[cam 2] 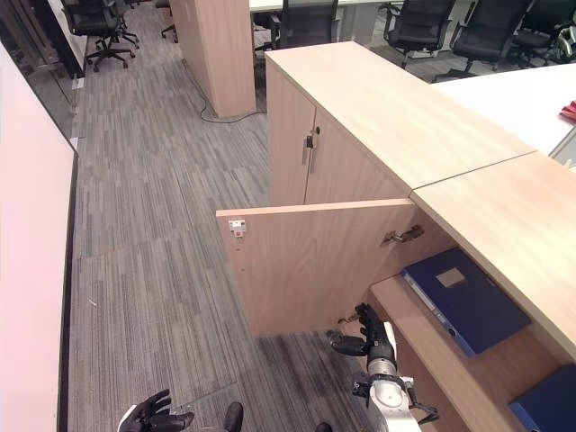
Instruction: Put the empty folder in the office cabinet
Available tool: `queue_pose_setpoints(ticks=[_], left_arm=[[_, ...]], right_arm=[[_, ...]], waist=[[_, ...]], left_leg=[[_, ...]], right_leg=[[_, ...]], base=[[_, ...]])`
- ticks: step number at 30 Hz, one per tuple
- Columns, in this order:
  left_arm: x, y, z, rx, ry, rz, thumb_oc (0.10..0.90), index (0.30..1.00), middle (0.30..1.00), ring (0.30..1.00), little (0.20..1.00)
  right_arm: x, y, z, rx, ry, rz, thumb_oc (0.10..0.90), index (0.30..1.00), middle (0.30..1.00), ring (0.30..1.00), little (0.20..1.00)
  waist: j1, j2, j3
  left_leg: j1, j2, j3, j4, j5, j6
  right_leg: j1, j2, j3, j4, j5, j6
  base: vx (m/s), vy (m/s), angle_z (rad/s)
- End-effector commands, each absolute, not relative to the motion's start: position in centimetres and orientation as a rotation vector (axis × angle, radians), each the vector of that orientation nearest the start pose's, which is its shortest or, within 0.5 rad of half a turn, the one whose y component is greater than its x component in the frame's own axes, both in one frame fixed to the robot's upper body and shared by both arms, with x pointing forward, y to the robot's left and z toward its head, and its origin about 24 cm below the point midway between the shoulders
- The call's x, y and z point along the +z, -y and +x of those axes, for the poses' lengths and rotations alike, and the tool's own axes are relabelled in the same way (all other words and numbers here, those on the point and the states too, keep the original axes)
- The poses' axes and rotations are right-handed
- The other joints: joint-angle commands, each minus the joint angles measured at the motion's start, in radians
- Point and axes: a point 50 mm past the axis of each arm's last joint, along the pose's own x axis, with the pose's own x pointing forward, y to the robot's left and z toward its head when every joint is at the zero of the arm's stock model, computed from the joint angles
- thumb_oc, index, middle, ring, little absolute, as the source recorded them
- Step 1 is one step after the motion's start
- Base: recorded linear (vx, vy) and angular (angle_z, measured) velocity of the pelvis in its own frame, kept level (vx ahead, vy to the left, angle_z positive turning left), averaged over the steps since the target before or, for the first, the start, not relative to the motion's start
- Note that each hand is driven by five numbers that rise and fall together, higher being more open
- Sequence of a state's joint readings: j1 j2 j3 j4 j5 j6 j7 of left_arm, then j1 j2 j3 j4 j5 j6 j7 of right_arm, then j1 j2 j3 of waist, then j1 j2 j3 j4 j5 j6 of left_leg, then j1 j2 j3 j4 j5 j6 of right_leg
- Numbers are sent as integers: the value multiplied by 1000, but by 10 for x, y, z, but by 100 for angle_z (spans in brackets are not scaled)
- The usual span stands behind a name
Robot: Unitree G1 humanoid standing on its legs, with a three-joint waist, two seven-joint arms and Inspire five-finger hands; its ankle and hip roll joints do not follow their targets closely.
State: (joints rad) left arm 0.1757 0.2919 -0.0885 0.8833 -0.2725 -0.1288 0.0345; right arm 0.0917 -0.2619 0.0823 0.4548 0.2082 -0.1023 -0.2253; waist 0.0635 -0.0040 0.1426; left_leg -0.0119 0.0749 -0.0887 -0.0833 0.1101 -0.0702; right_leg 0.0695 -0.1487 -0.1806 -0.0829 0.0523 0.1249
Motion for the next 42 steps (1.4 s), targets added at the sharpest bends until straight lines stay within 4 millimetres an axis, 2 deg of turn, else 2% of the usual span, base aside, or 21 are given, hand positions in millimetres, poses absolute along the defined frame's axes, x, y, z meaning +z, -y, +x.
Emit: queue_pose_setpoints(ticks=[1,5,6,8,10,12,13,14,16,17,21,26,27,30,34,39,40,41,42], left_arm=[[-86,-274,171,303,-551,89,800,900,900,900,900],[-67,-279,193,318,-452,109,800,900,900,900,900],[-67,-280,193,318,-451,110,800,900,900,900,900],[-36,-291,223,346,-315,134,800,900,900,900,900],[-28,-294,229,351,-285,144,800,900,900,900,900],[-12,-302,244,362,-228,166,800,900,900,900,900],[3,-312,254,379,-187,184,800,900,900,900,900],[3,-312,254,379,-186,184,800,900,900,900,900],[18,-321,264,392,-151,206,800,900,900,900,900],[33,-327,276,392,-121,231,800,900,900,900,900],[48,-332,291,389,-99,251,800,900,900,900,900],[82,-332,317,366,-28,268,800,900,900,900,900],[91,-328,325,354,2,257,800,900,900,900,900],[101,-321,333,332,37,246,800,900,900,900,900],[107,-303,345,276,59,240,800,900,900,900,900],[102,-269,357,182,66,210,800,900,900,900,900],[101,-269,357,182,65,210,800,900,900,900,900],[94,-242,359,109,75,157,800,900,900,900,900],[94,-242,359,109,74,157,800,900,900,900,900]], right_arm=[[-29,241,210,-314,-244,-146,800,900,900,900,900],[-34,242,203,-306,-272,-150,800,900,900,900,900],[-34,242,203,-306,-272,-150,800,900,900,900,900],[-33,238,204,-258,-272,-150,800,900,900,900,900],[-33,237,205,-245,-271,-148,800,900,900,900,900],[-32,233,207,-206,-266,-146,800,900,900,900,900],[-33,232,206,-172,-271,-150,800,900,900,900,900],[-33,231,206,-172,-270,-149,800,900,900,900,900],[-33,229,205,-138,-272,-157,800,900,900,900,900],[-34,226,204,-108,-279,-158,800,900,900,900,900],[-34,221,204,-72,-279,-155,800,900,900,900,900],[-32,218,207,-34,-270,-189,800,900,900,900,900],[-33,217,207,-38,-272,-185,800,900,900,900,900],[-34,217,208,-39,-281,-186,800,900,900,900,900],[-39,216,205,-38,-304,-188,800,900,900,900,900],[-44,216,203,-62,-329,-185,800,900,900,900,900],[-44,217,203,-63,-329,-185,800,900,900,900,900],[-47,216,203,-77,-342,-174,800,900,900,900,900],[-47,216,203,-77,-343,-175,800,900,900,900,900]], waist=[[4,-7,-49],[-11,-10,-51],[-12,-10,-50],[-43,-8,-57],[-48,-8,-57],[-65,-6,-59],[-81,-4,-61],[-80,-5,-60],[-95,-4,-63],[-112,-4,-65],[-132,-7,-66],[-166,-15,-68],[-175,-20,-69],[-182,-27,-68],[-194,-37,-68],[-212,-46,-66],[-211,-46,-66],[-216,-49,-64],[-215,-49,-64]], left_leg=[[84,-8,21,-4,-115,-23],[93,-2,19,-4,-118,-31],[94,-2,19,-4,-118,-31],[115,6,43,-4,-126,-33],[119,8,51,-4,-127,-34],[125,14,66,-4,-129,-35],[129,18,78,-4,-131,-37],[129,18,80,-4,-131,-37],[133,23,92,-4,-133,-38],[139,25,102,-4,-136,-39],[145,29,115,-4,-138,-40],[148,35,138,-4,-144,-42],[146,36,147,-4,-146,-42],[145,36,156,-4,-148,-41],[151,35,170,-4,-155,-37],[162,29,180,-4,-164,-32],[162,29,180,-4,-164,-32],[165,24,182,-4,-169,-26],[166,23,182,-4,-169,-26]], right_leg=[[47,-52,-54,53,-58,77],[57,-54,-56,53,-61,78],[58,-54,-57,53,-61,78],[59,-52,-43,50,-58,75],[58,-52,-39,49,-56,75],[54,-51,-26,48,-52,75],[49,-49,-15,46,-47,77],[49,-49,-14,46,-47,77],[45,-48,-5,46,-44,79],[42,-47,3,48,-42,81],[35,-46,14,51,-38,84],[18,-43,36,52,-28,93],[10,-42,45,48,-22,96],[3,-42,56,45,-15,99],[-1,-44,66,45,-12,103],[-7,-52,77,54,-9,108],[-7,-52,77,54,-10,108],[-8,-57,80,62,-9,109],[-8,-57,81,63,-10,110]], base=[[13,-54,-2],[4,-44,-3],[14,-53,0],[24,-44,-11],[17,-7,-16],[24,0,-24],[19,1,-36],[27,3,-26],[36,12,-24],[39,22,-16],[22,18,-17],[20,22,-11],[6,19,-15],[-6,19,-19],[7,26,-10],[1,17,-2],[-19,45,0],[-12,33,1],[-21,48,2]])
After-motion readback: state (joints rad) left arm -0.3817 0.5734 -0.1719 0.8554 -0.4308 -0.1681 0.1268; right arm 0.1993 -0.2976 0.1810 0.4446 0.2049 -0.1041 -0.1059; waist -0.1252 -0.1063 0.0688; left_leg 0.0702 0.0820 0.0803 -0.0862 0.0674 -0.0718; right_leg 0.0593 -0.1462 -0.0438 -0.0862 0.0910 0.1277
